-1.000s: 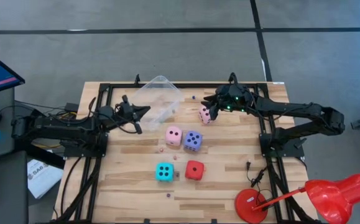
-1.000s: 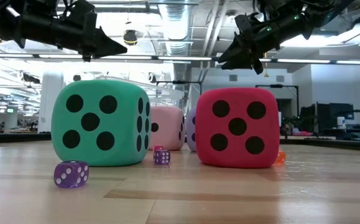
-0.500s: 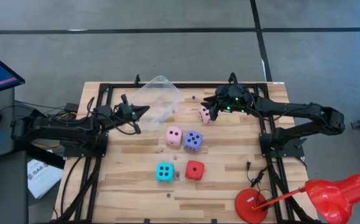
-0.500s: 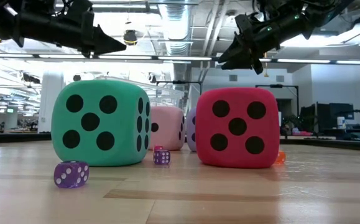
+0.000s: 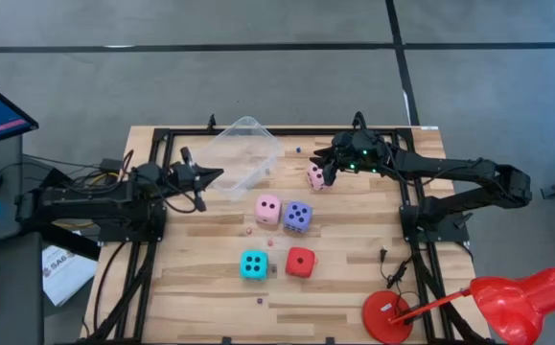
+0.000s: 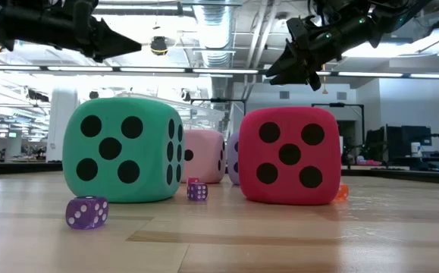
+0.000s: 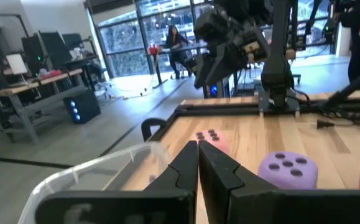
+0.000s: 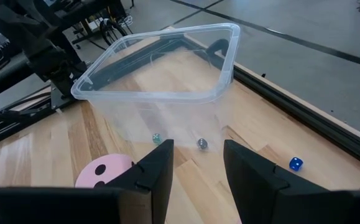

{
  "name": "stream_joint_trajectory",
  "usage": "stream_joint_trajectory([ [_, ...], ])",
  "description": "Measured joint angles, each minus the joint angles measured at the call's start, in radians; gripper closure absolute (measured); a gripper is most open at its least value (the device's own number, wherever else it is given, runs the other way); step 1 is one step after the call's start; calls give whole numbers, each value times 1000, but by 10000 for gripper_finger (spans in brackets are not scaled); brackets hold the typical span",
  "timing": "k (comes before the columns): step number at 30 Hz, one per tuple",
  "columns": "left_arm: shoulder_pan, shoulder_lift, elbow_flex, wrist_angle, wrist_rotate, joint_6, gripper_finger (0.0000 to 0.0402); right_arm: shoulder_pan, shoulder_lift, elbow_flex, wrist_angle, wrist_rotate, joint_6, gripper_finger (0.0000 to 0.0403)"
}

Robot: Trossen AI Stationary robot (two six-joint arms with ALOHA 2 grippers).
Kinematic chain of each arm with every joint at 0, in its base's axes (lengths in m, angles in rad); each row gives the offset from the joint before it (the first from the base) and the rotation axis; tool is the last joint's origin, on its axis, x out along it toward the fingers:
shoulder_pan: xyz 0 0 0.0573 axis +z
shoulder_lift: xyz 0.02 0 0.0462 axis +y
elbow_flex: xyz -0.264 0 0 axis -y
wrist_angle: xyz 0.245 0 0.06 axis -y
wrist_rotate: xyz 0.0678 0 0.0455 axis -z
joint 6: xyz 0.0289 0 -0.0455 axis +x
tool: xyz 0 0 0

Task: Pick & Place Dice
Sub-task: Put the top large pink dice into the transparent container

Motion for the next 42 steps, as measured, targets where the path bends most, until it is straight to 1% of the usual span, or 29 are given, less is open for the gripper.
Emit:
stream_joint_trajectory([
  [7, 0, -111, 0, -150, 0, 0, 399, 0, 0, 0, 0, 0, 0, 265],
  [18, 0, -261, 0, -275, 0, 0, 399, 0, 0, 0, 0, 0, 0, 265],
  [28, 0, -333, 0, -381, 0, -7, 399, 0, 0, 0, 0, 0, 0, 265],
  [35, 0, -358, 0, -416, 1, -7, 399, 0, 0, 0, 0, 0, 0, 265],
  [42, 0, -445, 0, -476, 1, -6, 399, 0, 0, 0, 0, 0, 0, 265],
])
